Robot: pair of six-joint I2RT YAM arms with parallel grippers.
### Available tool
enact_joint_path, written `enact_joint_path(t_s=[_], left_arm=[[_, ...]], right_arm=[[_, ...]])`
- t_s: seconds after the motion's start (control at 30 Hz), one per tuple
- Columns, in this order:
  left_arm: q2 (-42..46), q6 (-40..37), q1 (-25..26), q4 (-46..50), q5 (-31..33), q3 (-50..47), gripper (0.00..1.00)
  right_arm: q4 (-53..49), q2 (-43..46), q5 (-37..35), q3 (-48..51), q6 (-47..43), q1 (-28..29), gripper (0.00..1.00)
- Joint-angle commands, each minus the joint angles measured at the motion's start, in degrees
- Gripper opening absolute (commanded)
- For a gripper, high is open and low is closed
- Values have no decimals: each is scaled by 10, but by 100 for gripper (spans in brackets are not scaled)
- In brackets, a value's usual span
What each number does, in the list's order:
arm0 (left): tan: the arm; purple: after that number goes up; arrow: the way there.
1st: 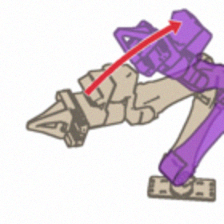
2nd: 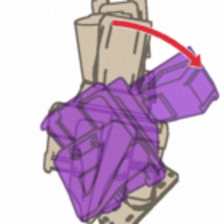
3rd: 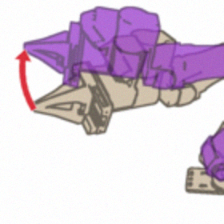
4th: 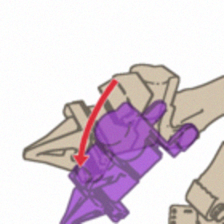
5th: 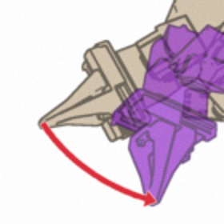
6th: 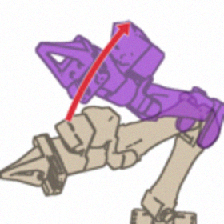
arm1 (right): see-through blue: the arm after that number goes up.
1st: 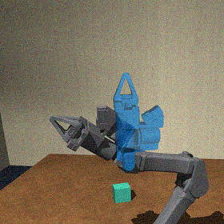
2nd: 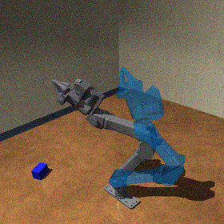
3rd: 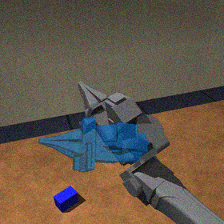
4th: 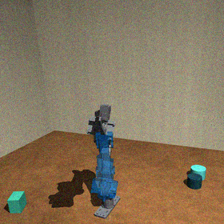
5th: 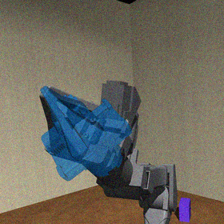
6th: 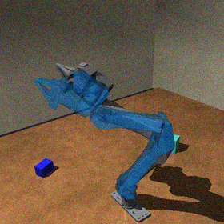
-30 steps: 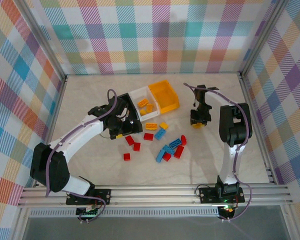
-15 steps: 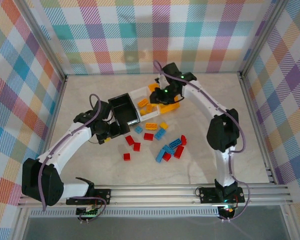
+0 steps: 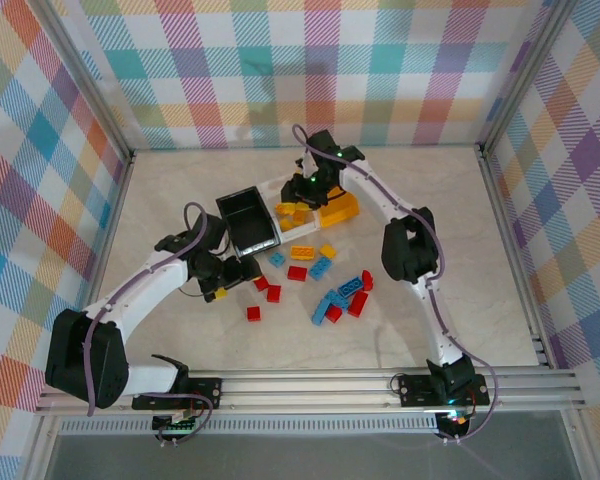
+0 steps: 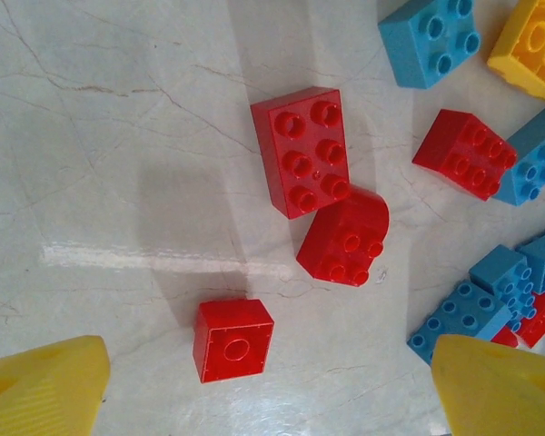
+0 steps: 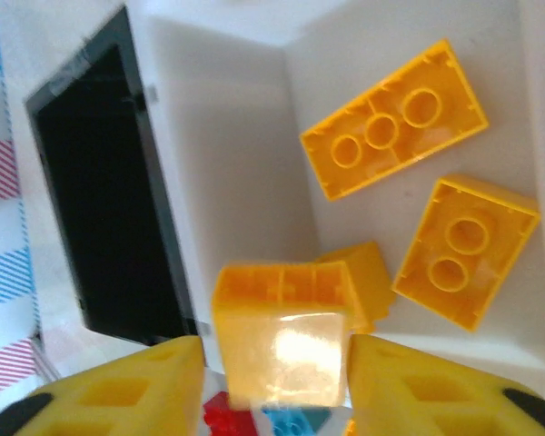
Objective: Sort the legos into containers by color
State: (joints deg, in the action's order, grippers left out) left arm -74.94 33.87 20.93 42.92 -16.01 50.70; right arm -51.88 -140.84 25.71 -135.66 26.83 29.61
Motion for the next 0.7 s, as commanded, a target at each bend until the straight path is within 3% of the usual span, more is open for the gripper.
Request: enact_joint_path(t_s=[0.0,0.23,0.33,0.67], left_arm=[[-9,-20,31,9,2,-17,89],[-47,-23,87,5,43,-25,86],[-57,-22,99,8,53,-24,78],[-120,-13,136,-50,73,-35,70]], right_arm=[[-18,-2,26,-45,12,1,52],[-53,66,21,-2,-11,1,58],[-42,134,11,84,-21,2,59],[-15,342,-17,364,-36,2,59]])
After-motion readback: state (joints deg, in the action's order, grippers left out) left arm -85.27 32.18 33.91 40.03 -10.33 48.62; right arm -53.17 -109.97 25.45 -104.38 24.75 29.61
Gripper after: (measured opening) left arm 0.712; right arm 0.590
